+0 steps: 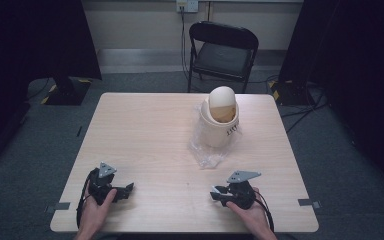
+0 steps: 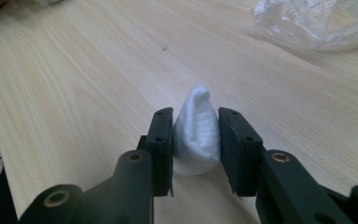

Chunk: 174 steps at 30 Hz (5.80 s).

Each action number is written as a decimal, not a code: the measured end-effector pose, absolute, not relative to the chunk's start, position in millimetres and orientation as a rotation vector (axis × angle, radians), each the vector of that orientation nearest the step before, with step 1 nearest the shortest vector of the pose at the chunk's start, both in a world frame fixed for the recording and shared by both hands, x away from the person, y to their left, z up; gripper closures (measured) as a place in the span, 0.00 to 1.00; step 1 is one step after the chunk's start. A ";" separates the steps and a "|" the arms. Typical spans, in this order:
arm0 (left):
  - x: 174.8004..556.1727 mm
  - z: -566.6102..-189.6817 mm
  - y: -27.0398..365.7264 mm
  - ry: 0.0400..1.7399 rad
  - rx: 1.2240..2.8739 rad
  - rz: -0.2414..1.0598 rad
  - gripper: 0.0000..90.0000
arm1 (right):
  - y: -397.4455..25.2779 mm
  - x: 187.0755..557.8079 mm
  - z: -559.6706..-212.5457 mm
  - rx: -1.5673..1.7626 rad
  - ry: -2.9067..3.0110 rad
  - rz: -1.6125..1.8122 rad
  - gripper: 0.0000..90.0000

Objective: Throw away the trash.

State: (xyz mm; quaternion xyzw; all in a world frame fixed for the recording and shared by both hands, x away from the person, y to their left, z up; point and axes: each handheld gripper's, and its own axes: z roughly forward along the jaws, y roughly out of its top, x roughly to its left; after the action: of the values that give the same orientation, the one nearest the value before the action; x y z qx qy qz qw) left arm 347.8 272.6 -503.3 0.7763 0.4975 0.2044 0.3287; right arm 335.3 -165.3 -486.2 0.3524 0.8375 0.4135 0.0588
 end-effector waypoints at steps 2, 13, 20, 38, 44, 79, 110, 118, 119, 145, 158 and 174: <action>348.5 -503.1 272.5 1.303 2.034 0.536 0.00 | -167.4 337.0 -486.1 1.095 2.526 1.271 0.75; 349.8 -503.0 272.2 1.306 2.036 0.540 0.00 | -178.6 339.1 -477.6 1.138 2.452 1.302 0.76; 349.8 -503.0 272.2 1.305 2.036 0.540 0.00 | -179.8 342.3 -470.5 1.144 2.416 1.297 0.76; 348.7 -503.3 271.3 1.312 2.027 0.541 0.00 | -197.6 366.5 -442.8 1.198 2.318 1.277 0.78; 348.7 -503.2 271.3 1.310 2.030 0.538 0.00 | -199.8 376.7 -431.8 1.198 2.292 1.283 0.78; 348.4 -503.0 271.5 1.308 2.036 0.544 0.00 | -184.9 452.5 -354.1 1.116 2.212 1.338 0.78; 348.4 -503.0 271.5 1.308 2.036 0.543 0.00 | -177.7 502.4 -360.1 1.212 2.159 1.281 0.78; 348.3 -503.0 271.4 1.309 2.035 0.543 0.00 | -176.5 512.4 -373.4 1.258 2.172 1.229 0.78; 348.3 -503.0 271.5 1.309 2.035 0.543 0.00 | -176.2 513.3 -375.0 1.257 2.176 1.221 0.78; 347.7 -503.0 271.5 1.303 2.037 0.541 0.00 | -162.4 524.6 -383.4 1.289 2.192 1.135 0.62; 347.7 -503.0 271.4 1.305 2.035 0.542 0.00 | -167.7 519.5 -376.9 1.272 2.162 1.180 0.69; 347.7 -503.0 271.5 1.304 2.038 0.542 0.00 | -178.5 503.3 -374.6 1.272 2.128 1.248 0.74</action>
State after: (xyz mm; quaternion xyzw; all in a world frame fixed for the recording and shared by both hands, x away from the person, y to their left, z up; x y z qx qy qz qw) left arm 347.7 271.5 -503.0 0.7773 0.4974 0.2067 0.3252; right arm 503.3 -178.5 -374.6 0.4507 0.7539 0.4421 0.1817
